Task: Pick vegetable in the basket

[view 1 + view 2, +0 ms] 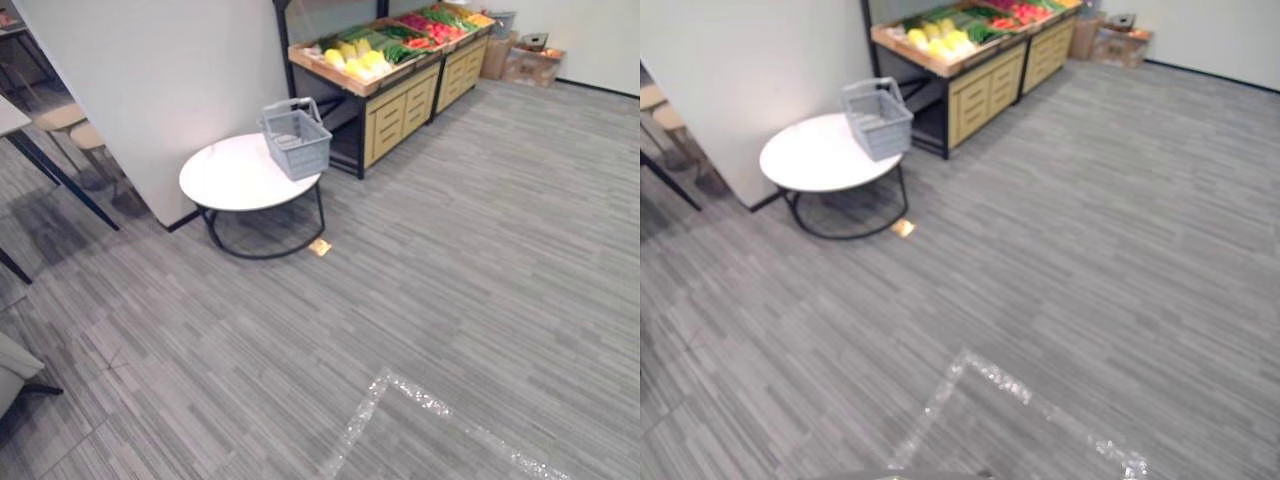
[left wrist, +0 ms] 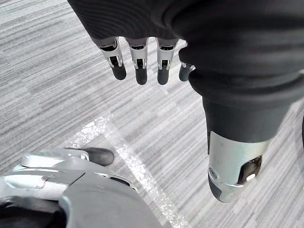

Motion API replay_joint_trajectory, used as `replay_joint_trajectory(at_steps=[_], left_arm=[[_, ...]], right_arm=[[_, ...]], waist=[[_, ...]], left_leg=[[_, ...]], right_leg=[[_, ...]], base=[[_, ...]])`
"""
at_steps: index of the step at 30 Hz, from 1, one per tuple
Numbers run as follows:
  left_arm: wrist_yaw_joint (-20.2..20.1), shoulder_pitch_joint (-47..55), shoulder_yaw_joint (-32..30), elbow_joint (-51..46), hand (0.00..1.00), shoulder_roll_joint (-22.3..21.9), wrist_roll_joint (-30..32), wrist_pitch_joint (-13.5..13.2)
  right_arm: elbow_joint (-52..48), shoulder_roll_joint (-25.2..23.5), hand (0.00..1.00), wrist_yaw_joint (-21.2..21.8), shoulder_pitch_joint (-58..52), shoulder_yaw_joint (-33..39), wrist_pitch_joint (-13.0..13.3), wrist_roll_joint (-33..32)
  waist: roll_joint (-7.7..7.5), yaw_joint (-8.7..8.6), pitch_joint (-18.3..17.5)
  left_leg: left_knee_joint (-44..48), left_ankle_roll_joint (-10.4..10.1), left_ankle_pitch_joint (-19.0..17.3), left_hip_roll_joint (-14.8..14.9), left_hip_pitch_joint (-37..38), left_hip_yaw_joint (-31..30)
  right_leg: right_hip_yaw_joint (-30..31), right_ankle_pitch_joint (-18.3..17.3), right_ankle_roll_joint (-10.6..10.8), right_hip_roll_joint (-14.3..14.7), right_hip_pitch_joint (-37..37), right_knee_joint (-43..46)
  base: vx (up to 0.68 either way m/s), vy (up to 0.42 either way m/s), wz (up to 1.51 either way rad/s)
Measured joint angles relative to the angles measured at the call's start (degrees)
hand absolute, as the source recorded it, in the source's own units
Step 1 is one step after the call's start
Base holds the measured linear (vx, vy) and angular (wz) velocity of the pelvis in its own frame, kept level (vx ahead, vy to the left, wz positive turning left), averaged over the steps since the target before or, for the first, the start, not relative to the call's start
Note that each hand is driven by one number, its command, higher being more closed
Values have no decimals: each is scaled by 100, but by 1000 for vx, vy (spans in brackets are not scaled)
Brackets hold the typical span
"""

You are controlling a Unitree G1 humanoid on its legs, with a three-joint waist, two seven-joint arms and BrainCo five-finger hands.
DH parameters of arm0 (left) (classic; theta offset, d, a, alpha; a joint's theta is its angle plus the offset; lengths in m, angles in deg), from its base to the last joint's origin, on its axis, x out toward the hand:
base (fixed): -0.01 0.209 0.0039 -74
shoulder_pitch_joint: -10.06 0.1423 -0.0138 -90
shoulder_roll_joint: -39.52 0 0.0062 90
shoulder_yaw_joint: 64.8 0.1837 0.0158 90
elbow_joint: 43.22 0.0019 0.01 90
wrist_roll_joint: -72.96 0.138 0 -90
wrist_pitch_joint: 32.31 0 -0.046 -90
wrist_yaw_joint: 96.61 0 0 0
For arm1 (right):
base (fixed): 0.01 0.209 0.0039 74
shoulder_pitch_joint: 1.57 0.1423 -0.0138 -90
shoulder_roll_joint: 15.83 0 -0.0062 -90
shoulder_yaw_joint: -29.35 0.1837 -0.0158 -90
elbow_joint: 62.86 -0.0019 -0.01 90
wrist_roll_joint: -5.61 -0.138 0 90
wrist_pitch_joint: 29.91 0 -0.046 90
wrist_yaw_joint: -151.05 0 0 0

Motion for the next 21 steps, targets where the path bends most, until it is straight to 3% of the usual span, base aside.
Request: replay_joint_trajectory(at_steps=[12,21], left_arm=[[181,3,18,-6,0,-20,8,-27],[167,10,248,-59,0,24,5,-145]], right_arm=[[-30,3,0,-142,44,-22,28,200],[-114,16,0,-100,-36,-213,307,-79]], waist=[[-31,5,53],[-23,0,49]], left_leg=[[4,0,-27,40,52,123],[-7,-9,-54,152,56,264]], right_leg=[[57,12,24,29,15,-52],[132,17,18,141,-19,-57]], base=[[-54,-23,-4],[-2,-40,-7]])
